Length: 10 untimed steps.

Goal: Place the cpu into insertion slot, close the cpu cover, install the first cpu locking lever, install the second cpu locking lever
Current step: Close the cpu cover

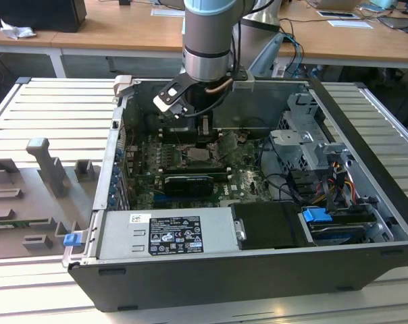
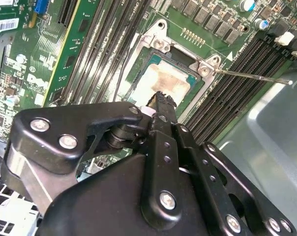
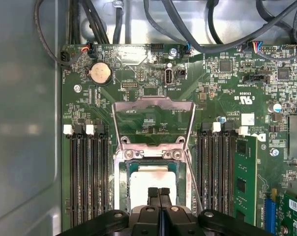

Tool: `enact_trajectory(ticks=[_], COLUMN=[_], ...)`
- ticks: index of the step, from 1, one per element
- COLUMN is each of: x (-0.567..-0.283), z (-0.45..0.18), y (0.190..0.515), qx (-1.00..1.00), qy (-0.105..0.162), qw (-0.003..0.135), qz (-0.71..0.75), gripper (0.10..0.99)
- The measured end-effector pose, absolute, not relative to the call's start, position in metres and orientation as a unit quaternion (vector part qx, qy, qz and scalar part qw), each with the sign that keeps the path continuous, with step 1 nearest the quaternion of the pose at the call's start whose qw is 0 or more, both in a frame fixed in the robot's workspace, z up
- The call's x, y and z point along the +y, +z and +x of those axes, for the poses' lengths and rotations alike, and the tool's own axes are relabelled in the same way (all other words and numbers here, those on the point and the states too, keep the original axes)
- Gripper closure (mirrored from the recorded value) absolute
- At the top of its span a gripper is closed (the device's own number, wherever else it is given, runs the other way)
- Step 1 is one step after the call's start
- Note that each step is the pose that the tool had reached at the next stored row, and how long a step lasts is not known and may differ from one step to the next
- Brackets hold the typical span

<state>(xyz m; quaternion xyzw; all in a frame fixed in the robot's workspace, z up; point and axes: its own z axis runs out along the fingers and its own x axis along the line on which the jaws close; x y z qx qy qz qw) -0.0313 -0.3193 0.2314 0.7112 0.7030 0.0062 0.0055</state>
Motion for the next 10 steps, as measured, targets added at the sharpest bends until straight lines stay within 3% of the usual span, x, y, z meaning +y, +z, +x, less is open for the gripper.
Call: enact_trajectory(ticks=[7,10], x=[-0.319,-0.319], z=[-0.014,-0.013], y=[0.241,0.267], qx=[0.703,0.703], qy=[0.006,0.006], qw=[0.006,0.006], qz=[0.711,0.711], gripper=[0.98,0.98])
